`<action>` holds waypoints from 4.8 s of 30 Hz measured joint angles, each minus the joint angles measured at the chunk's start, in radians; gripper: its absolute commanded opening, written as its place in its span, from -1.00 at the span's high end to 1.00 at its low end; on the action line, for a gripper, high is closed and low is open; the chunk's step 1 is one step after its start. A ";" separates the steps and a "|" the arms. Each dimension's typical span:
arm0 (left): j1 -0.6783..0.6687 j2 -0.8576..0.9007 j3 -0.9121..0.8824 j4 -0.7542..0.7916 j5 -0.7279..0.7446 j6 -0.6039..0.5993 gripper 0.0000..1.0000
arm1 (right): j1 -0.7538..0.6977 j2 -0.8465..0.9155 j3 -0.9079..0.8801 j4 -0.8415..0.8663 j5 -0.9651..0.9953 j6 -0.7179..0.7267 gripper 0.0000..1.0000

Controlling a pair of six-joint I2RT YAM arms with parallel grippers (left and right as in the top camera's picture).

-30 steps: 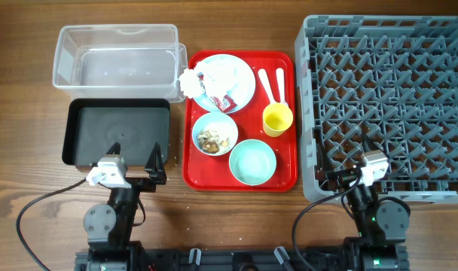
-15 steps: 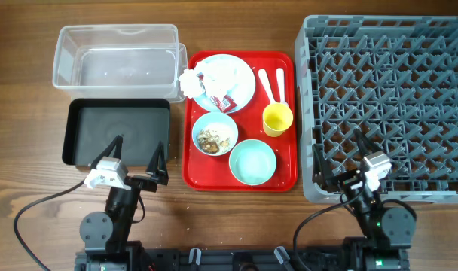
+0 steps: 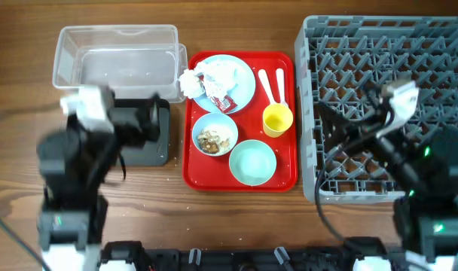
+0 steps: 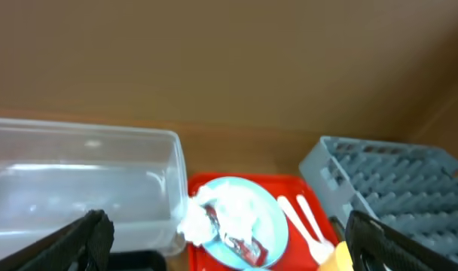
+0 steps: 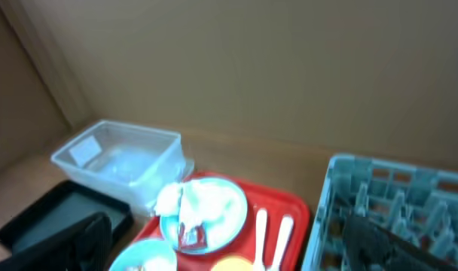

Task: Sort waste into correct bins and load items into the dishwasher rack
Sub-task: 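Reach the left gripper to the tissue on the blue plate and grasp, then carry the tissue and wrapper with the left gripper into the clear bin, then move the left gripper to the yellow cup and grasp it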

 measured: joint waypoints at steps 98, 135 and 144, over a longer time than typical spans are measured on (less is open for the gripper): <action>-0.473 1.567 1.099 -0.544 -0.529 -0.571 0.92 | 0.000 0.301 0.243 -0.513 0.194 0.129 -0.99; -0.023 1.424 1.278 -0.789 -0.231 -0.140 -0.75 | 0.000 0.301 0.243 -0.513 0.193 0.144 -0.99; -0.263 1.331 1.281 -1.004 0.070 -0.066 -0.63 | 0.000 0.301 0.243 -0.514 0.193 0.148 -1.00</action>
